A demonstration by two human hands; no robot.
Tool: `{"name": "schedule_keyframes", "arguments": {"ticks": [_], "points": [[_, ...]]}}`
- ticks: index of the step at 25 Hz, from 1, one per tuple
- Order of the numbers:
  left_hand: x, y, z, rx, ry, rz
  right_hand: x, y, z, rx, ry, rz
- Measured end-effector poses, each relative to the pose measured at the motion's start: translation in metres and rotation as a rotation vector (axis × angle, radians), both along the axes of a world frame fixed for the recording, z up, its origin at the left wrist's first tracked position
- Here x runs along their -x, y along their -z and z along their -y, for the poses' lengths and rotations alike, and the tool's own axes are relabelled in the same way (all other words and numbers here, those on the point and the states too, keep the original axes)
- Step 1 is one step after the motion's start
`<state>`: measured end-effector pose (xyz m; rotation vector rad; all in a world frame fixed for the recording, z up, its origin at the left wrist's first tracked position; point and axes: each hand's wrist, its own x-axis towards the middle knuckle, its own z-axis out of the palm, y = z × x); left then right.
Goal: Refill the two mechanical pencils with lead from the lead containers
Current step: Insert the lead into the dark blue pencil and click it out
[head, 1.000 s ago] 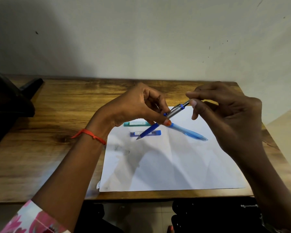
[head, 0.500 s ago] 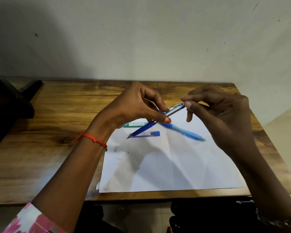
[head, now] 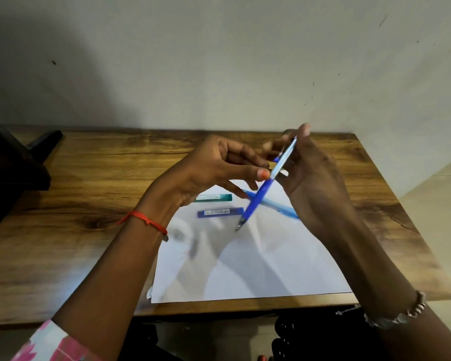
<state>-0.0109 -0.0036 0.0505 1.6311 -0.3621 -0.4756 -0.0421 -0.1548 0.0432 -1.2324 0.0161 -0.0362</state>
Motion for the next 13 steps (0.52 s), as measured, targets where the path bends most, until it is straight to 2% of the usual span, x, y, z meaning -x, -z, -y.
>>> {"name": "schedule_keyframes", "arguments": {"ticks": [4, 9, 13], "points": [[-0.003, 0.005, -0.004, -0.140, -0.040, -0.062, -0.018, 0.004, 0.010, -0.493, -0.050, -0.148], [-0.008, 0.013, -0.009, -0.257, -0.143, -0.180, -0.030, 0.004, 0.024, -0.819, -0.033, -0.096], [-0.006, 0.015, -0.007, -0.290, -0.057, -0.240, -0.032, -0.004, 0.029, -0.931, 0.070, -0.016]]}}
